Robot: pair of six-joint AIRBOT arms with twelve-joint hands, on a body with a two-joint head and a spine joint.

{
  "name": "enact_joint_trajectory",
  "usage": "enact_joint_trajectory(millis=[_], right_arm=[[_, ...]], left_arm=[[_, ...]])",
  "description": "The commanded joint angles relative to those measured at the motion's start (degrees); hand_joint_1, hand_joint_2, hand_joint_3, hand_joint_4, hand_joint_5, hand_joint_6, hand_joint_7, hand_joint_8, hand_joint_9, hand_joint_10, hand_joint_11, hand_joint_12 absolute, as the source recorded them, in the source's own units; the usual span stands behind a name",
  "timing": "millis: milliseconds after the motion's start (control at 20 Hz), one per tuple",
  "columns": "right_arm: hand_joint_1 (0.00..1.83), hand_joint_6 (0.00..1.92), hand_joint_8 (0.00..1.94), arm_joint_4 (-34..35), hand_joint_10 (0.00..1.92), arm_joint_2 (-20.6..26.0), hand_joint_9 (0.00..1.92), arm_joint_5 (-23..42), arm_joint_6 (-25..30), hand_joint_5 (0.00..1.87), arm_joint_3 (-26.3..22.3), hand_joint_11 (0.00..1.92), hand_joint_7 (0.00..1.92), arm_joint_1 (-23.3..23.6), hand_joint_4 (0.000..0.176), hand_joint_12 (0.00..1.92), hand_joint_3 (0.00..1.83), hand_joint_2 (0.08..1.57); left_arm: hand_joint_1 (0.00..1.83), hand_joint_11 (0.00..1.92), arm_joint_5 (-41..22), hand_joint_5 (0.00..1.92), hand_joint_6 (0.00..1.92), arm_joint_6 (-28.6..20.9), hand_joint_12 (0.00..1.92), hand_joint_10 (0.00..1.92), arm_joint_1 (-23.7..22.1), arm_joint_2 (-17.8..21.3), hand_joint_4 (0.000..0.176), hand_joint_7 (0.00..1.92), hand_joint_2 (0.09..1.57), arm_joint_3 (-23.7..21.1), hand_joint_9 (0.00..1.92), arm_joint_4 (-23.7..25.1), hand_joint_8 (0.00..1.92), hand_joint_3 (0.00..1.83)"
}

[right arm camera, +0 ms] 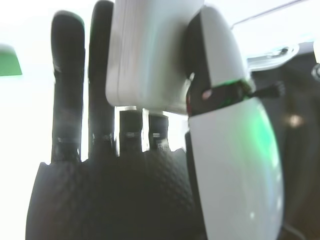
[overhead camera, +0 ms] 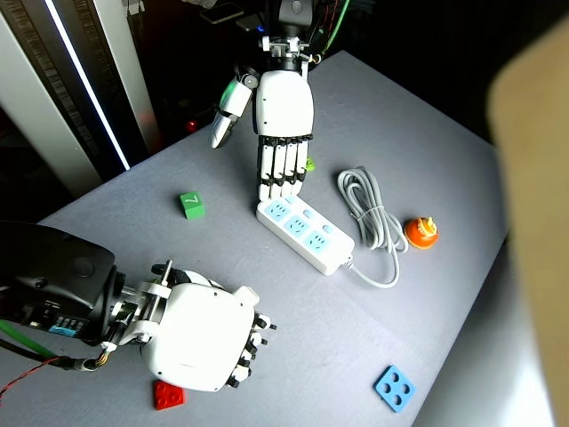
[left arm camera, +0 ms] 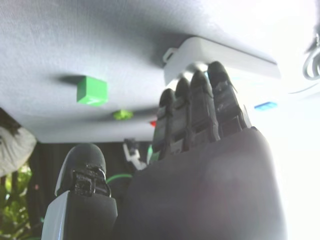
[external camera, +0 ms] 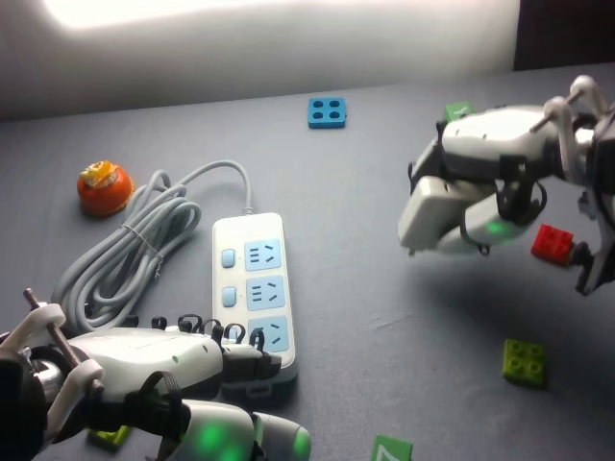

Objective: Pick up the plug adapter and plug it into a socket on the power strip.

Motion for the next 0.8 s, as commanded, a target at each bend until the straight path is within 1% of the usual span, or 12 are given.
enact_joint_trajectory(millis=[0,50,100,150,250,300,400,450,550,650,700,750], right_arm=[[1.25,0.99,1.05,-0.05,0.88,0.8,0.99,2.84,-0.4,0.87,-0.49,0.75,1.06,1.46,0.0,1.42,0.0,1.13],[1.24,1.02,1.09,-0.05,0.9,1.07,0.97,3.43,-1.02,0.85,-0.92,0.74,1.03,1.98,0.0,1.44,0.0,1.14],[1.24,1.03,1.1,-0.04,0.92,1.41,0.95,4.83,-3.15,0.84,-1.88,0.72,1.02,2.8,0.0,1.44,0.0,1.14],[1.25,0.97,1.07,-0.04,0.93,1.59,0.96,5.74,-5.62,0.88,-2.68,0.74,1.04,3.41,0.0,1.43,0.0,1.13],[1.25,0.96,1.11,-0.03,1.0,1.59,0.93,7.94,-11.3,0.89,-4.37,0.7,1.03,4.69,0.0,1.49,0.0,1.13],[1.25,0.9,1.09,-0.02,1.02,1.38,0.92,8.3,-12.84,0.92,-4.85,0.68,1.04,5.25,0.0,1.48,0.0,1.12],[1.25,0.93,1.11,-0.01,1.05,0.32,0.91,8.24,-15.49,0.9,-5.14,0.68,1.04,5.78,0.0,1.48,0.0,1.13],[1.25,0.94,1.13,0.0,1.04,-0.67,0.9,8.63,-17.79,0.89,-5.12,0.67,1.02,6.21,0.0,1.47,0.0,1.13],[1.25,0.95,1.1,0.02,1.04,-2.24,0.92,8.83,-19.52,0.89,-5.01,0.68,1.04,6.8,0.0,1.49,0.0,1.13],[1.25,0.98,1.11,0.06,1.05,-4.1,0.91,9.55,-19.43,0.87,-4.96,0.68,1.02,7.54,0.0,1.49,0.0,1.14],[1.25,0.97,1.1,0.77,1.03,-5.13,0.92,9.91,-19.25,0.88,-4.92,0.7,1.03,8.13,0.0,1.47,0.0,1.13],[1.25,1.0,1.11,1.98,1.03,-5.96,0.91,9.99,-19.5,0.86,-4.87,0.69,1.03,8.72,0.0,1.47,0.0,1.14]], left_arm=[[0.0,0.0,0.15,0.14,0.0,-0.81,0.33,0.01,0.07,0.39,0.0,0.14,1.22,-0.47,0.12,0.23,0.01,0.0],[0.0,0.0,0.15,0.14,0.0,-1.05,0.31,0.0,0.07,0.34,0.0,0.14,1.22,-0.44,0.11,0.23,0.0,0.0],[0.0,0.0,0.11,0.14,0.0,-1.52,0.31,0.0,-0.04,0.27,0.0,0.13,1.22,-0.43,0.11,0.23,0.0,0.0],[0.0,0.0,0.05,0.13,0.0,-1.59,0.27,0.0,-0.19,0.09,0.0,0.13,1.22,-0.39,0.1,0.23,0.0,0.0],[0.0,0.0,0.17,0.13,0.0,-1.78,0.24,0.0,-0.3,-0.23,0.0,0.12,1.22,-0.29,0.11,0.23,0.0,0.0],[0.0,0.0,0.26,0.13,0.0,-2.1,0.23,0.0,-0.2,-0.31,0.0,0.13,1.23,-0.28,0.11,0.23,0.0,0.0],[0.0,0.0,0.36,0.14,0.01,-2.5,0.23,0.0,0.06,-0.57,0.0,0.13,1.23,-0.27,0.11,0.23,0.01,0.0],[0.0,0.0,0.56,0.15,0.0,-2.58,0.27,0.0,0.2,-0.8,0.0,0.14,1.22,-0.24,0.12,0.23,0.0,0.0],[0.0,0.0,0.84,0.15,0.0,-3.33,0.26,0.0,0.47,-1.44,0.0,0.14,1.22,-0.17,0.11,0.23,0.0,0.0],[0.0,0.0,1.03,0.13,0.0,-3.66,0.21,0.0,0.96,-1.65,0.0,0.11,1.22,-0.24,0.1,0.24,0.0,0.0],[0.0,0.0,1.13,0.12,0.0,-4.12,0.22,0.0,1.36,-1.8,0.0,0.11,1.22,-0.23,0.1,0.24,0.0,0.0],[0.0,0.0,1.19,0.12,0.0,-4.24,0.23,0.0,1.72,-1.97,0.0,0.11,1.22,-0.22,0.09,0.24,0.0,0.0]])
